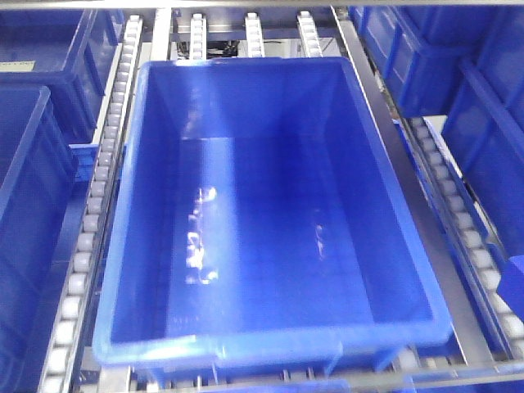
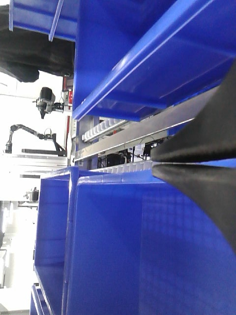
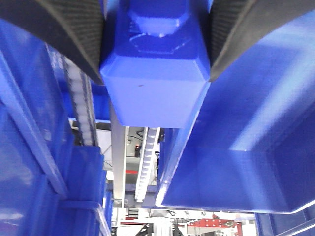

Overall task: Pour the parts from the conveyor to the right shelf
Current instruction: 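Turn and stop facing an empty blue bin on the shelf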

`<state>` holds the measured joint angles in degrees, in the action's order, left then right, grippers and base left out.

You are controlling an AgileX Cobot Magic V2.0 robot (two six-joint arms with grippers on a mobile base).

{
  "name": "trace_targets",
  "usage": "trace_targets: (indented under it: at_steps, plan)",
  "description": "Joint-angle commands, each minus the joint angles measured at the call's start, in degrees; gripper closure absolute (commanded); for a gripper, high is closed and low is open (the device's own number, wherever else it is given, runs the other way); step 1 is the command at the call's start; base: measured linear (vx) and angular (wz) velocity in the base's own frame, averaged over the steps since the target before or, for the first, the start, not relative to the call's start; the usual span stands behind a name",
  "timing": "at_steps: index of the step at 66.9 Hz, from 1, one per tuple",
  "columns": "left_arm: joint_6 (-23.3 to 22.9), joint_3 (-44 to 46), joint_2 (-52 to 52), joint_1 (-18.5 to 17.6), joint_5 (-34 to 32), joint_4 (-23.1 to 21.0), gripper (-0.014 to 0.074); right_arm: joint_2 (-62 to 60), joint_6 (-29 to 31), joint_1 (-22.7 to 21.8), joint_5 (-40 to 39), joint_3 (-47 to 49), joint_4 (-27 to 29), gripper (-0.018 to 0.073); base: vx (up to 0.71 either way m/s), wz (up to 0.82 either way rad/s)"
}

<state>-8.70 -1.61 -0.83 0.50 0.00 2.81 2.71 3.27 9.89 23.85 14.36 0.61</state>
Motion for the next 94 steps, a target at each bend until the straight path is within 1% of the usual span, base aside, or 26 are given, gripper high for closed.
trace_targets:
  at_steps: [1,41,94]
  plan:
    - [-0.39,-1.54,-0.60,-0.12,-4.52,-0.51,0.0603,0.53,0.48,0.03,-4.83,1.63,-0.21,0.0560,0.17,0.09]
    - [-0.39,-1.54,-0.60,-0.12,-4.52,-0.51,0.0603,0.53,0.48,0.03,-4.83,1.63,-0.21,0.0560,0.13,0.06]
    - [-0.39,-1.54,-0.60,-0.12,-4.52,-0.51,0.0603,0.53,0.48,0.03,-4.83,1.63,-0.21,0.0560,0.03,0.03]
